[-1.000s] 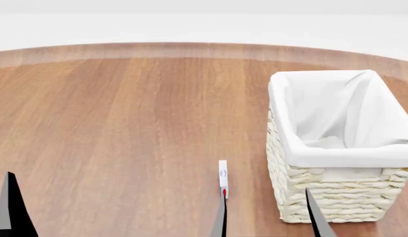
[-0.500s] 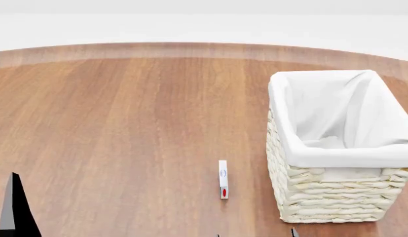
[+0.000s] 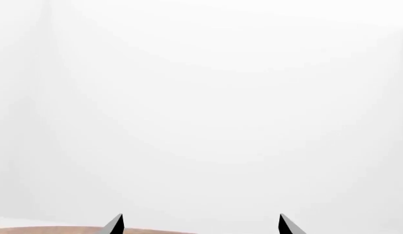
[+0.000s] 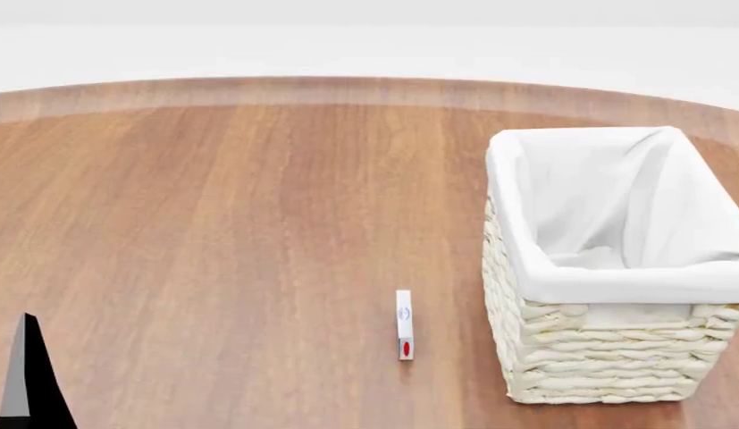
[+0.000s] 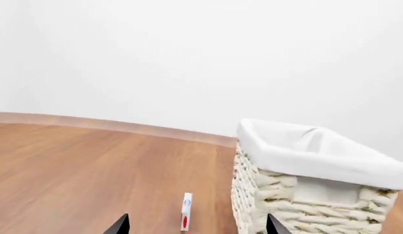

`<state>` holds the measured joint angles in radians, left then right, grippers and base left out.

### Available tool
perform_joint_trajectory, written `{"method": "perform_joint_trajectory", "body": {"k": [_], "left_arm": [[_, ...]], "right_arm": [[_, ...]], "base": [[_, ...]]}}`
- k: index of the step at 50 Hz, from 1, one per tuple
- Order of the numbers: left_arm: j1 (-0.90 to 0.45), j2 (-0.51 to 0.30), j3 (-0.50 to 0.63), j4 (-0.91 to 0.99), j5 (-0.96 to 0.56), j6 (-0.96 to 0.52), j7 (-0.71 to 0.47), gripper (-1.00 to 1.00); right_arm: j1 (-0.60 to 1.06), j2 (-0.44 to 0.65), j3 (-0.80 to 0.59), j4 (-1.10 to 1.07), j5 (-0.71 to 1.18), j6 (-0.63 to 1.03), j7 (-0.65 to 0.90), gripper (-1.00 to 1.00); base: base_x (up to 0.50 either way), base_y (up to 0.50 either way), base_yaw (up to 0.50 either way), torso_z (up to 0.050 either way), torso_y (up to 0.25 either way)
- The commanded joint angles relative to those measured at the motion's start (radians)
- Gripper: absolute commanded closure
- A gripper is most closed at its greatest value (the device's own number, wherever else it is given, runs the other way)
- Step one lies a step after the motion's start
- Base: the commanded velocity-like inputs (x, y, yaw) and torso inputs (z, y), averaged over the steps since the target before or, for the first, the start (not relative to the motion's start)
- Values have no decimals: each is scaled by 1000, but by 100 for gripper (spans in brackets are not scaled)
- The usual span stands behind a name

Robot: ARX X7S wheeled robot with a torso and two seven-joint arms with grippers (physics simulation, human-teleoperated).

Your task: Pick up the tomato sauce, and put it in the basket.

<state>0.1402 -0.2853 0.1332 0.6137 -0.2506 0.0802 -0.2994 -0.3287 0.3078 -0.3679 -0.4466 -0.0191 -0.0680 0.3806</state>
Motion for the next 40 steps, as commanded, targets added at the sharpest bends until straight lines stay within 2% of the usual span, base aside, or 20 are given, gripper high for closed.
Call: {"method": "perform_joint_trajectory", "body": {"k": [1, 40], "left_arm": [[0, -4, 3, -5, -4, 6, -3, -100], [-3, -17, 14, -26, -14, 17, -13, -100]], "right_arm": [[-17, -3, -16, 90, 18, -38, 5, -100], [-76, -9, -48, 276, 72, -99, 27, -100]], "base": [[0, 0, 0, 0, 0], [0, 0, 0, 0, 0]]}}
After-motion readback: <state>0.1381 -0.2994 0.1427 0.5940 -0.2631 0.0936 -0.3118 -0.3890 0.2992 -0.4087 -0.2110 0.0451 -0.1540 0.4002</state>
